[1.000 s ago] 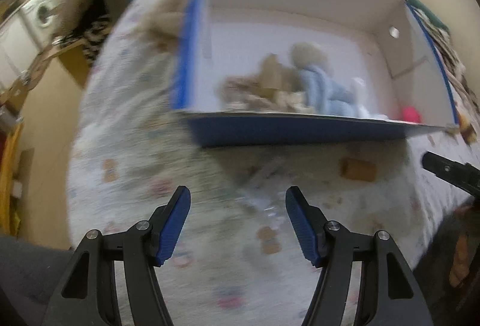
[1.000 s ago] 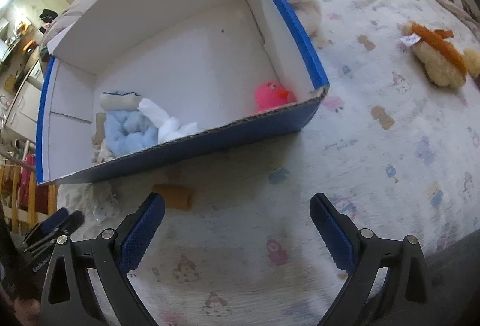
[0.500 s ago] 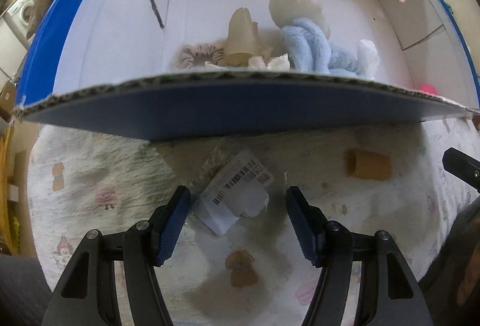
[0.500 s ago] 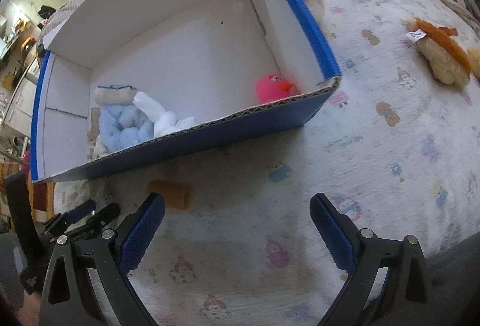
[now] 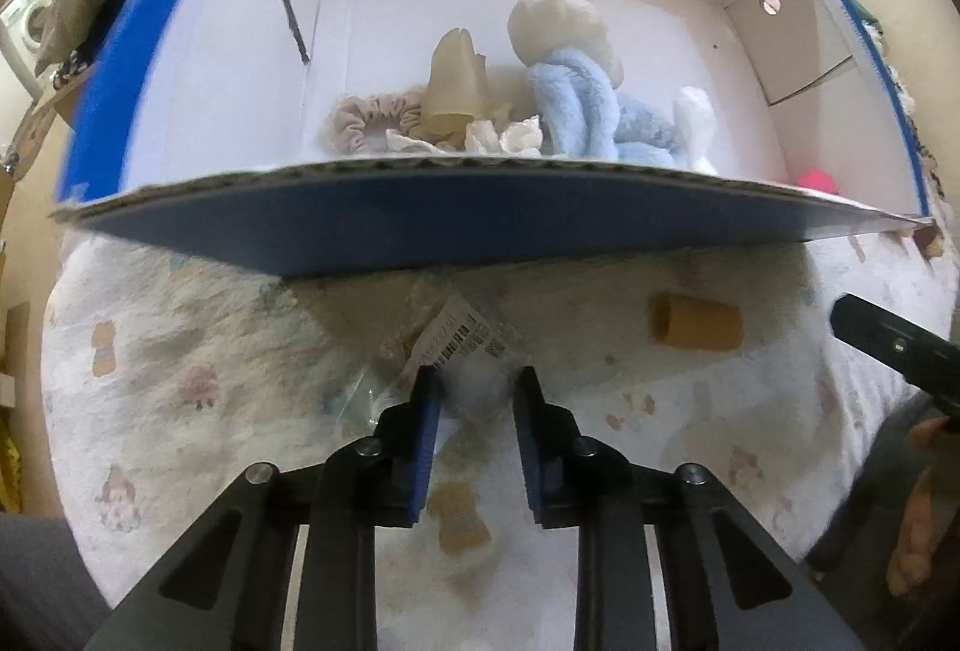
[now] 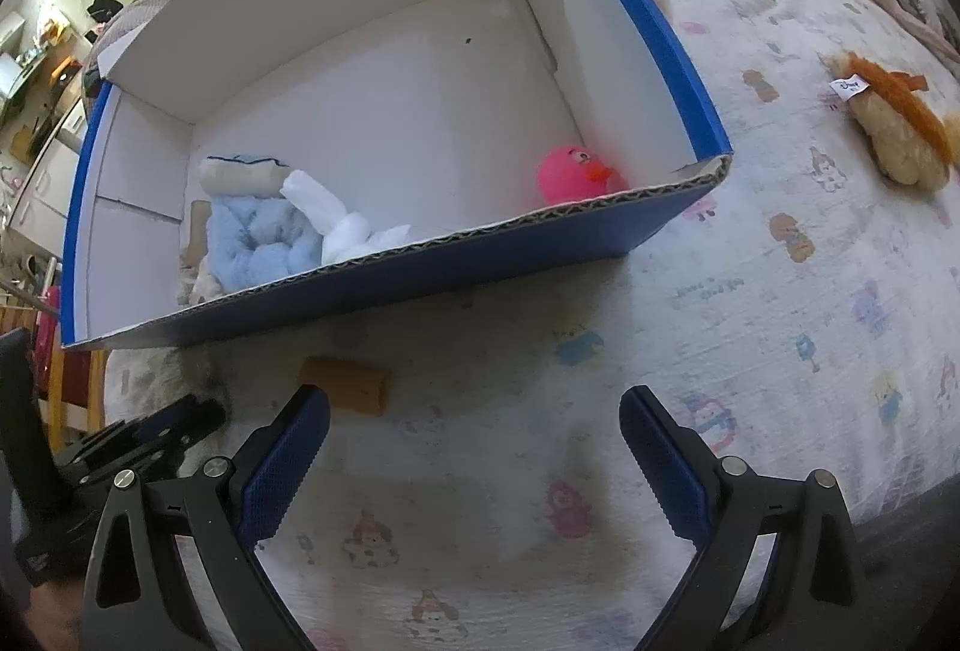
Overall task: Organize soft objects
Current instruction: 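Grasp the clear barcode bag with the left tool while the right tool grasps the tan cylinder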
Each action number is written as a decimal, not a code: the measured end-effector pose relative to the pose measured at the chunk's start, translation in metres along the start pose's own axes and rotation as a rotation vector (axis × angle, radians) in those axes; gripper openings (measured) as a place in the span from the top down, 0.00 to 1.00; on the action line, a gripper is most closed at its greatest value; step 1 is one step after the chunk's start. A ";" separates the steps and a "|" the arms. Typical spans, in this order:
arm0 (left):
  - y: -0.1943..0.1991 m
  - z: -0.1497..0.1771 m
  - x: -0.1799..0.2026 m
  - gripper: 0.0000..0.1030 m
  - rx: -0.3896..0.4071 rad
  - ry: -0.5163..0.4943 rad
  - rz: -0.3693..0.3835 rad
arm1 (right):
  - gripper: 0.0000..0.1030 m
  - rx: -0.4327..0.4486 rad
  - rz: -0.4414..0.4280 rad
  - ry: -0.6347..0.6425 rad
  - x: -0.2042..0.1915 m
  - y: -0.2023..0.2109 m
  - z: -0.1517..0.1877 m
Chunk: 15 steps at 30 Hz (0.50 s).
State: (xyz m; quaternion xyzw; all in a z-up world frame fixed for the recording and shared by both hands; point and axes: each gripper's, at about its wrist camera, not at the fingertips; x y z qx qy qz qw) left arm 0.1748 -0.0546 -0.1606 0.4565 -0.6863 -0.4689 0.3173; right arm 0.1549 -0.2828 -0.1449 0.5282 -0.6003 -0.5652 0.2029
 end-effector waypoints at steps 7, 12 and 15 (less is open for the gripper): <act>0.054 0.009 0.000 0.80 0.064 0.010 0.015 | 0.00 -0.006 -0.013 0.004 0.000 0.002 0.001; 0.095 0.025 -0.005 0.80 0.134 0.005 -0.005 | 0.00 -0.044 -0.031 0.055 -0.012 -0.004 0.008; 0.105 0.035 -0.011 0.80 0.150 0.016 -0.047 | 0.00 -0.087 -0.024 0.146 -0.031 -0.016 0.018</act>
Point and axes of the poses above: each gripper's, at about its wrist camera, not at the fingertips, and y roughly against the way its jaws point, x to its right, z to its underside, and after that the axes turned 15 degrees about -y, right-handed
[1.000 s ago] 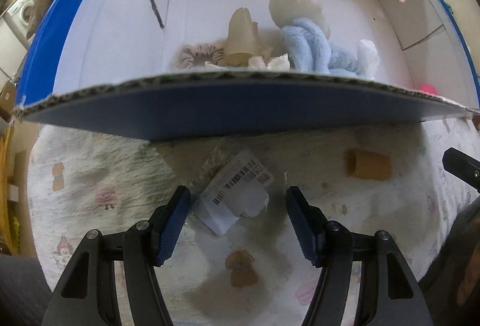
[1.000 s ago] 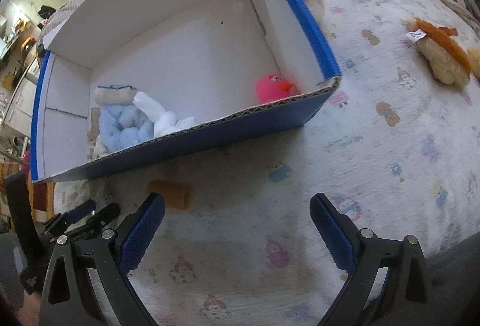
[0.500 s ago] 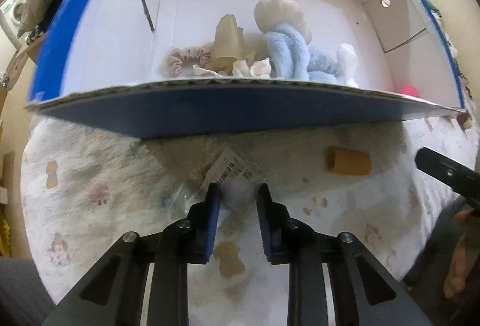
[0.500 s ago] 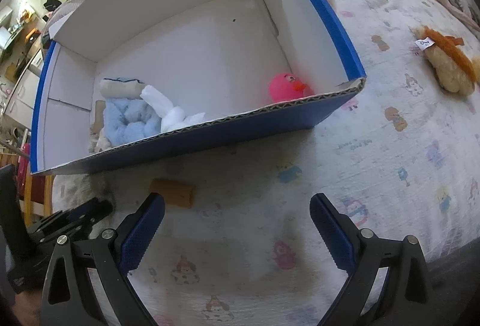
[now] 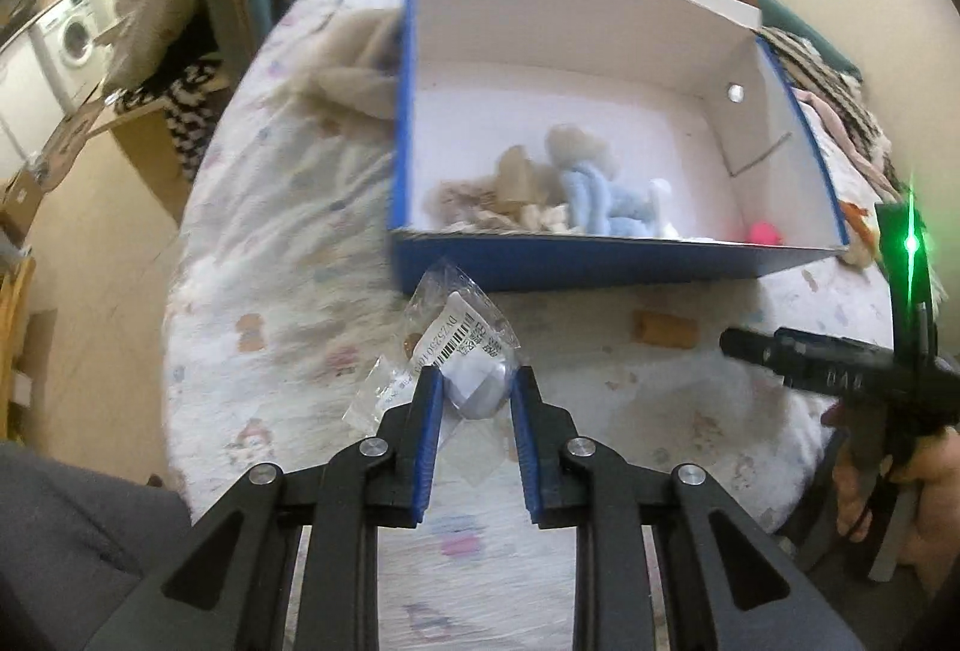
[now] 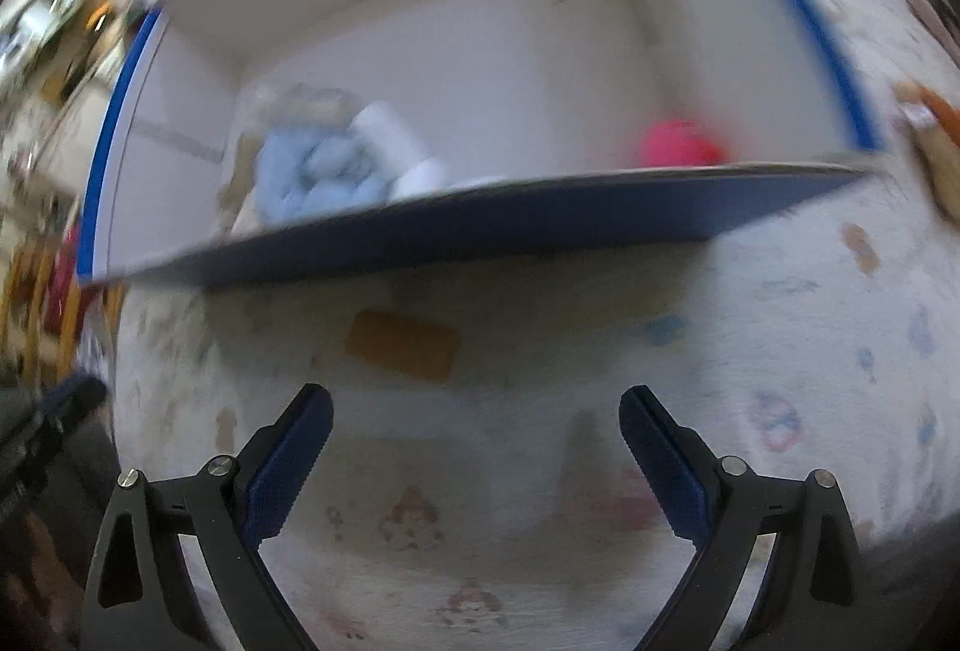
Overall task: Organize soft objects
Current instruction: 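Grasp the clear barcode bag with the left tool while the right tool grasps the tan cylinder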
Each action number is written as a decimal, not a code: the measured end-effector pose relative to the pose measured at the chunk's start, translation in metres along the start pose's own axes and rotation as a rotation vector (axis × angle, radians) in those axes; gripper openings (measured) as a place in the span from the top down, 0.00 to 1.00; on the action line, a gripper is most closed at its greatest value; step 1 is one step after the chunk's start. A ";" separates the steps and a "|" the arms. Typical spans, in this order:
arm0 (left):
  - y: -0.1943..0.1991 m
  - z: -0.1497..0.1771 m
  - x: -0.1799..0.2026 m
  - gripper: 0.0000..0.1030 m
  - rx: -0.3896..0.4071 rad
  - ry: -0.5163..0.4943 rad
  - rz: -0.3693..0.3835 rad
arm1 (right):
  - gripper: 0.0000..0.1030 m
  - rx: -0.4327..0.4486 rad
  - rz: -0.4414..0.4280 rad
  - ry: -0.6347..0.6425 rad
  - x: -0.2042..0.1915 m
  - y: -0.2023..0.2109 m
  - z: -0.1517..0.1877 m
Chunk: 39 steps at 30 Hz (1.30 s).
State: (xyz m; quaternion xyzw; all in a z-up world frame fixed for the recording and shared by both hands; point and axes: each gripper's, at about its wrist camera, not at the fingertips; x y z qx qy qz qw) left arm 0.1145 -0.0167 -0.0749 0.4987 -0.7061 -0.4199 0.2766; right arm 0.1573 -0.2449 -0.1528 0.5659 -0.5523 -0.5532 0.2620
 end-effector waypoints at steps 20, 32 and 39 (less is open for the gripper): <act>-0.012 0.010 -0.014 0.80 -0.019 0.075 0.010 | 0.67 0.042 0.090 0.032 -0.048 -0.043 -0.007; -0.020 0.009 -0.019 0.80 -0.045 0.095 0.009 | 0.90 0.045 0.047 0.127 -0.061 -0.018 0.006; -0.026 0.012 -0.016 0.80 -0.062 0.077 -0.035 | 0.90 0.065 -0.044 0.068 -0.035 0.015 0.017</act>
Point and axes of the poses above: each gripper's, at about its wrist camera, not at the fingertips, and y roughly against the way its jaws point, x to its right, z to its underside, and after that the axes turned 15 degrees about -y, right-handed
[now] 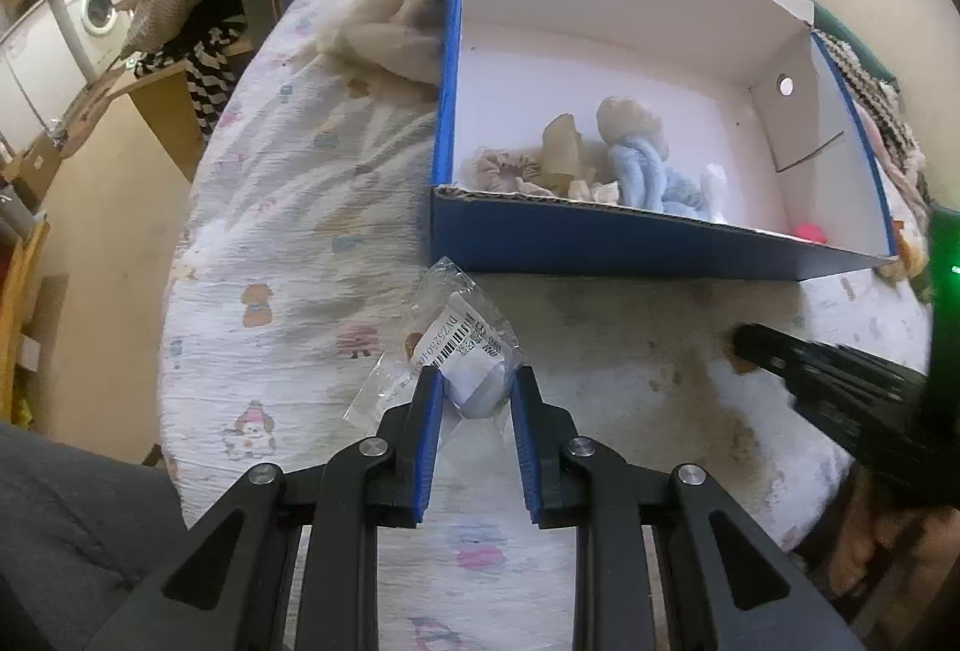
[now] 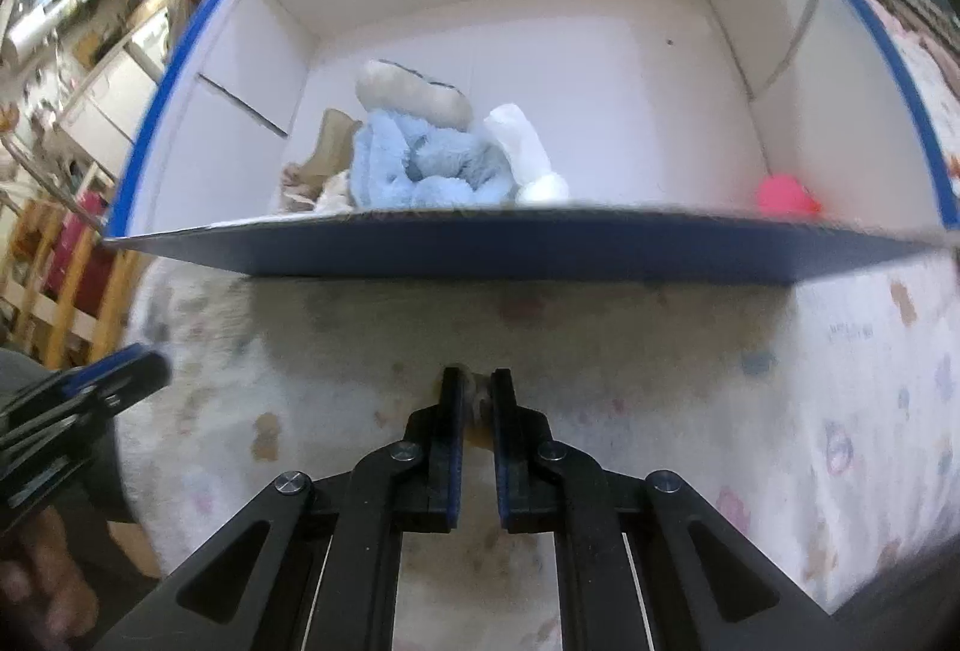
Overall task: Organize soft objects
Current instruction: 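Grasp the clear barcode bag with the left tool while the right tool grasps the tan cylinder, then carry the bag and tan cylinder into the box and open both tools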
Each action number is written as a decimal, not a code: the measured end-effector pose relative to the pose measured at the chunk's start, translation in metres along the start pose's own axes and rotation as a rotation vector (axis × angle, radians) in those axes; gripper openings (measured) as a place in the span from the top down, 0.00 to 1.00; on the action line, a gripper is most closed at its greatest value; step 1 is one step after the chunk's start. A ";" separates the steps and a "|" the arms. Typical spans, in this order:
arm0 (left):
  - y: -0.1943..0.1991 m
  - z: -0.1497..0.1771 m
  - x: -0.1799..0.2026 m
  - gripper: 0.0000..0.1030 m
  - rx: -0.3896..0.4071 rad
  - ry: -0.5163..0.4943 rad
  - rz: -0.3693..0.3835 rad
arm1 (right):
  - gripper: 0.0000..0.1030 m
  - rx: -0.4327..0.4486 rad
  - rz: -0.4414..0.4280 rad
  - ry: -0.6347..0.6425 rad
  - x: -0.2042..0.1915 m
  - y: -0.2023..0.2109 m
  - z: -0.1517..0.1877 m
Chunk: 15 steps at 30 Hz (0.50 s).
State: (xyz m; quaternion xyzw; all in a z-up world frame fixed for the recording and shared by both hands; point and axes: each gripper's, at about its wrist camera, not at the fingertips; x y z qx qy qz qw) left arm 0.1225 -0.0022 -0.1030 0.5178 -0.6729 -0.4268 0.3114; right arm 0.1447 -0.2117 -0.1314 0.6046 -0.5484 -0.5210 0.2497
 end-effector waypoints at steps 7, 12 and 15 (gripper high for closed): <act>-0.002 0.002 0.000 0.80 -0.006 -0.019 -0.064 | 0.90 0.034 -0.051 -0.038 0.019 0.034 0.008; 0.005 0.002 -0.001 0.80 0.016 -0.012 -0.094 | 0.90 0.101 -0.065 -0.022 0.024 0.054 0.008; 0.019 -0.001 -0.003 0.80 0.051 -0.011 -0.110 | 0.90 0.158 -0.073 -0.019 0.025 0.069 0.007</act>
Point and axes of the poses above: each gripper's, at about its wrist camera, not at the fingertips, and y roughly against the way its jaws point, x to its right, z to its underside, and after that the axes turned 15 degrees about -y, right-handed
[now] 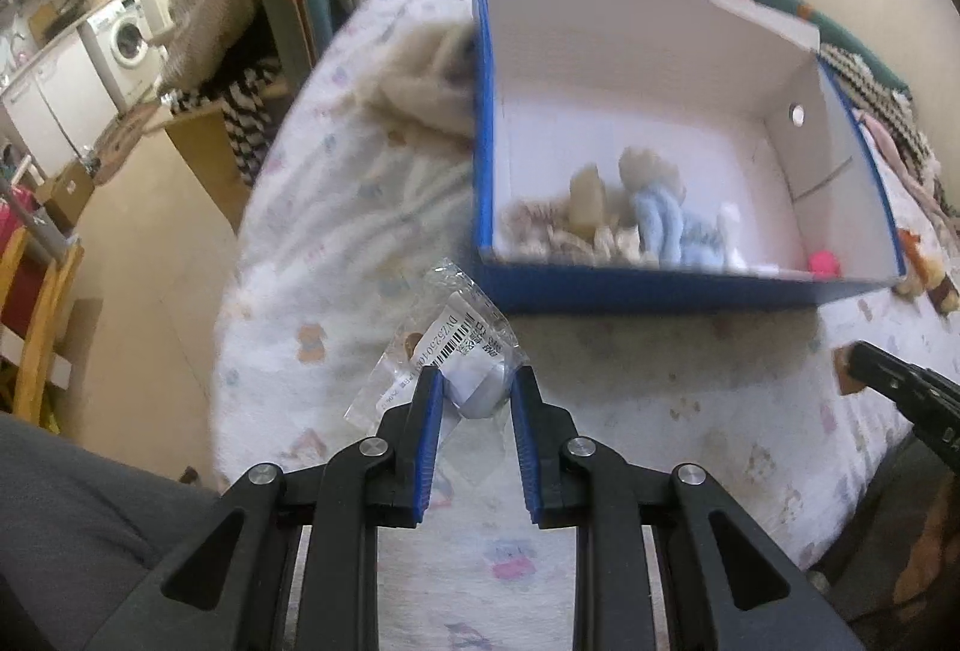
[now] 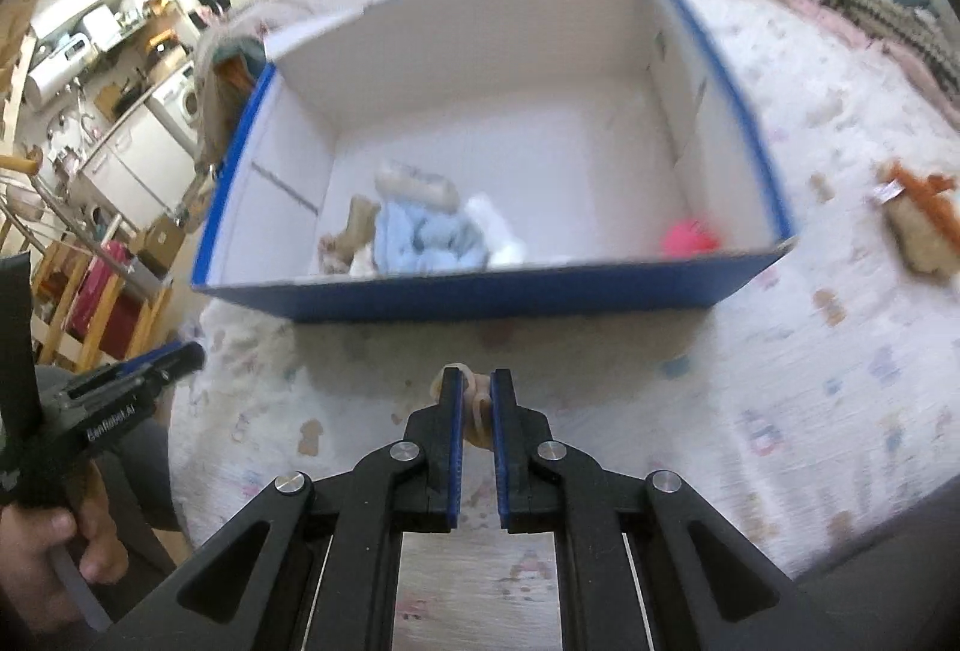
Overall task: Organize soft objects
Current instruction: 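Carry the bag and tan cylinder into the box and open both tools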
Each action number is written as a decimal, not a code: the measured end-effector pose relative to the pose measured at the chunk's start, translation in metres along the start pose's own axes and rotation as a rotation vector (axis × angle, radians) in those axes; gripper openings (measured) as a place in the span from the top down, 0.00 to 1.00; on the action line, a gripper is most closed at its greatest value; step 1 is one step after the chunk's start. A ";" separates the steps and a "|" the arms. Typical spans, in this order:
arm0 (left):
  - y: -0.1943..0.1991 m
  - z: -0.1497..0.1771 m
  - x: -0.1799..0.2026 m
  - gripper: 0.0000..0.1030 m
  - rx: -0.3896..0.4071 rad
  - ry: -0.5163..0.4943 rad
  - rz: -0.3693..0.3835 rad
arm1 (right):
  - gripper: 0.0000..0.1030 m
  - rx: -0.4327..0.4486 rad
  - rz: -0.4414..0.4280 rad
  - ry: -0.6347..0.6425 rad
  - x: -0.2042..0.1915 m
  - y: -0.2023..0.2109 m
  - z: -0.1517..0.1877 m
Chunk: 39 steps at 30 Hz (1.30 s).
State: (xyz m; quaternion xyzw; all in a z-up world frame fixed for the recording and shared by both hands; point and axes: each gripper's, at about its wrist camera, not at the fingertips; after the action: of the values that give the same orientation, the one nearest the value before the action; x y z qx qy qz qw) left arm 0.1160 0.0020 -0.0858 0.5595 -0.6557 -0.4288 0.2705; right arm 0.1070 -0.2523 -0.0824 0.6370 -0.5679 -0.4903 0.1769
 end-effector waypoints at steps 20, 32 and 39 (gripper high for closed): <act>0.043 -0.107 -0.013 0.80 0.197 -0.005 -0.129 | 0.90 0.227 -0.097 0.031 -0.017 0.027 -0.105; -0.030 -0.153 0.029 0.80 0.084 -0.074 -0.089 | 0.90 0.152 -0.053 0.028 -0.009 -0.053 -0.134; -0.063 -0.170 0.048 0.80 0.043 -0.135 -0.105 | 0.90 0.135 -0.051 0.086 -0.020 -0.070 -0.134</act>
State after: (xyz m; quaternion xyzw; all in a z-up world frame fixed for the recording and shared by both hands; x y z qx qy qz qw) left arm 0.2780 -0.0892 -0.0640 0.5688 -0.6511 -0.4650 0.1908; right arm 0.2591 -0.2582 -0.0677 0.6821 -0.5752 -0.4275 0.1453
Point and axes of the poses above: each gripper's, at about its wrist camera, not at the fingertips, and y roughly against the way its jaws point, x to its right, z to its underside, and after that the axes turned 15 degrees about -y, right-handed
